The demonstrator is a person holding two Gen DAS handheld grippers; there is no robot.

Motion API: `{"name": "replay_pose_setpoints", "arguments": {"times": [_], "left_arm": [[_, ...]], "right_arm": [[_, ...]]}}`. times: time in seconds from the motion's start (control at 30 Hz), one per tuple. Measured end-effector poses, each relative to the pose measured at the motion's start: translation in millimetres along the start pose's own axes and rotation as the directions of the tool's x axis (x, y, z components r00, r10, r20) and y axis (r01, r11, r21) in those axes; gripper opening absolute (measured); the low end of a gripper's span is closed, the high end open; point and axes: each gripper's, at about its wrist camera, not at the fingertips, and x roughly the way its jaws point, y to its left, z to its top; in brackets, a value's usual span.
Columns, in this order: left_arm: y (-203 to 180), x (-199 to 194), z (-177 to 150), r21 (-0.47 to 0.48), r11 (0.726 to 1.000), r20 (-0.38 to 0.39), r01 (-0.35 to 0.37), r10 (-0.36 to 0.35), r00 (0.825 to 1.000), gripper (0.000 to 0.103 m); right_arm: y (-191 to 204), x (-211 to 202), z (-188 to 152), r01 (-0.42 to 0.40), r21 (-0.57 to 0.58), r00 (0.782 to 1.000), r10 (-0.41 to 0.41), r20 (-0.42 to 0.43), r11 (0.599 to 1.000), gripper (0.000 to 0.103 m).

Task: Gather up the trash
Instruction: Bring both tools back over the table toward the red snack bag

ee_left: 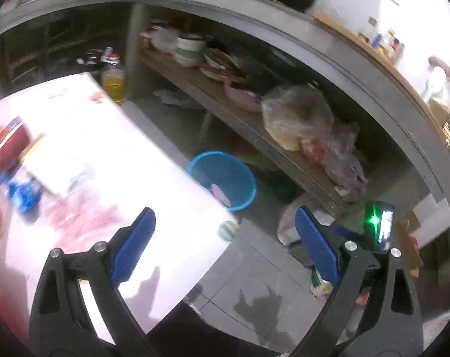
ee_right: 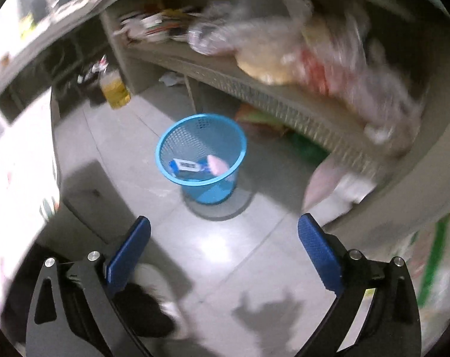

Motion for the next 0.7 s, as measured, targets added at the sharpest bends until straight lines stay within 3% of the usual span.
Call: {"name": "replay_pose_setpoints", "arguments": {"times": [0.1,0.23,0.37,0.53,0.7], "left_arm": [[12.1,-19.8,-17.1,-0.019,0.996,0.038,-0.083,0.083,0.996,0.091],[20.0,-33.8,-33.4,0.009,0.991,0.021,-0.13,0.13,0.991,0.091],[29.8,-46.0,-44.8,-0.026,0.99,0.02,-0.136,0.137,0.99,0.091],[53.1,-58.0,-57.8,-0.141,0.986,0.007,-0.092,0.094,0.996,0.091],[61.5,-70.9,-70.9,-0.189,0.98,0.051,-0.067,0.078,0.996,0.091]], "right_arm": [[15.4,-20.2,-6.4,0.094,-0.087,0.995,-0.09,0.045,0.992,0.096],[20.4,-56.5,-9.4,0.133,-0.09,0.984,-0.121,0.128,0.987,0.096],[25.4,-91.0,-11.3,0.112,-0.089,0.974,-0.092,0.208,0.99,0.096],[41.9,-117.1,-12.2,0.063,-0.108,0.962,-0.031,0.271,0.992,0.096],[65.7,-132.8,-10.7,0.012,-0.128,0.947,0.03,0.32,0.992,0.096]]}}
